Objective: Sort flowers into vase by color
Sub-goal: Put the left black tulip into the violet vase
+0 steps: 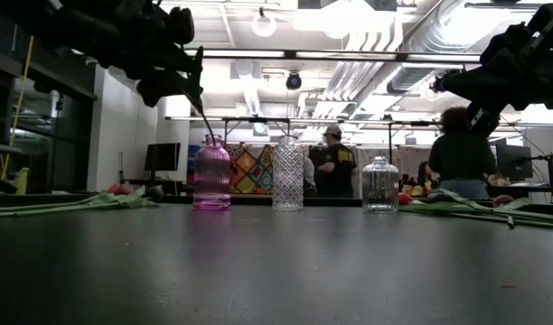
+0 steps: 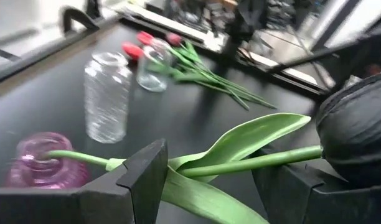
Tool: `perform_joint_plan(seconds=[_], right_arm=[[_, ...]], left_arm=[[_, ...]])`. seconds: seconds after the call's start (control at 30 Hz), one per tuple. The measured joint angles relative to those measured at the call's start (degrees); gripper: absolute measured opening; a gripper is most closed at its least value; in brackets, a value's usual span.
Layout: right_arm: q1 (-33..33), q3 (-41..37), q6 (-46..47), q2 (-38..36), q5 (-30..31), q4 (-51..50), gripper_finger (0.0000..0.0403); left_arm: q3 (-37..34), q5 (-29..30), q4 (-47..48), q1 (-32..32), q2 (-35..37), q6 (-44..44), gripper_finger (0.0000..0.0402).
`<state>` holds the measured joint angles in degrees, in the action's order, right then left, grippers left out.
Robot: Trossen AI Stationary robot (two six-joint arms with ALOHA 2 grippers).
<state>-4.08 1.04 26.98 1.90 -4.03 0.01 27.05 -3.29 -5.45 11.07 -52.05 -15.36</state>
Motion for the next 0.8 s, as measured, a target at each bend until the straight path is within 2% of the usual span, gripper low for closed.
perform_joint_plan(seconds=[0.27,0.57,0.8], right_arm=[[0.0,0.0,0.0,0.0,0.0,0.0,0.0000],[0.0,0.0,0.0,0.0,0.0,0.0,0.0000],[0.0,0.0,0.0,0.0,0.0,0.0,0.0000]], left_arm=[[1.2,7.5,-1.1,0.0,3.2,6.8,0.0211],[2.6,22.2,-1.1,0.0,3.5,23.1,0.0219],[2.6,27.6,-1.3,0.0,3.5,30.7,0.0231]])
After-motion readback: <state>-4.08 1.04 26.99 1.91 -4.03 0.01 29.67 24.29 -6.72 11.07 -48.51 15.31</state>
